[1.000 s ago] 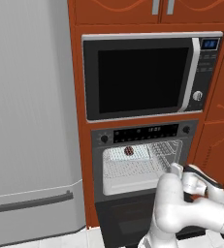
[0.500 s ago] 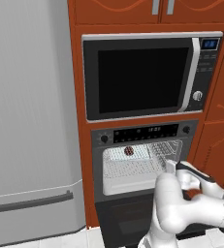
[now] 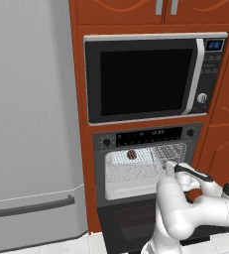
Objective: Take the baked cake out of the oven and place it on the plate for cooling. Then close the oven door.
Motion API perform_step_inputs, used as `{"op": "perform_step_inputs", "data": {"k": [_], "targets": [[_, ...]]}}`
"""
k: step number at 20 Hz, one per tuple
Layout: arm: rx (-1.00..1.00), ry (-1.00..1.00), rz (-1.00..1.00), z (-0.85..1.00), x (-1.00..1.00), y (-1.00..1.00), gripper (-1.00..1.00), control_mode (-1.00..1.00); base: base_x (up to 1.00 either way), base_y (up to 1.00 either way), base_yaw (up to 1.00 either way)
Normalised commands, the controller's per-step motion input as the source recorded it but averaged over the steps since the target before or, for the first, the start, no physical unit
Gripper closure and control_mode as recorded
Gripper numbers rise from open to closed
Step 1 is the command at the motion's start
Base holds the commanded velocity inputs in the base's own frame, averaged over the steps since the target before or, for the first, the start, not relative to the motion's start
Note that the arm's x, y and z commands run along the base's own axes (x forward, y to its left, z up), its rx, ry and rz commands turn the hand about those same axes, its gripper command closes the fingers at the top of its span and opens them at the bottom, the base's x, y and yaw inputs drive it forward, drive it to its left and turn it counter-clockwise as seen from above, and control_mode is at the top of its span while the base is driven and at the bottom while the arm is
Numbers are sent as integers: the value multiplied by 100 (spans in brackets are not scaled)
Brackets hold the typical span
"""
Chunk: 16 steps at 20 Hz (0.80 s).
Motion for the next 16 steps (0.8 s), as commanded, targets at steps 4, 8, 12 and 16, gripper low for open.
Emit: {"op": "perform_step_inputs", "data": {"k": [4, 8, 12, 16], "targets": [[3, -1, 0, -53, 4, 13, -100, -100, 0, 0, 0], [3, -1, 0, -56, 3, 16, -100, -100, 0, 0, 0], [4, -2, 0, -48, 2, 13, -100, -100, 0, 0, 0], [5, -4, 0, -31, 6, 4, -100, -100, 0, 0, 0]]}}
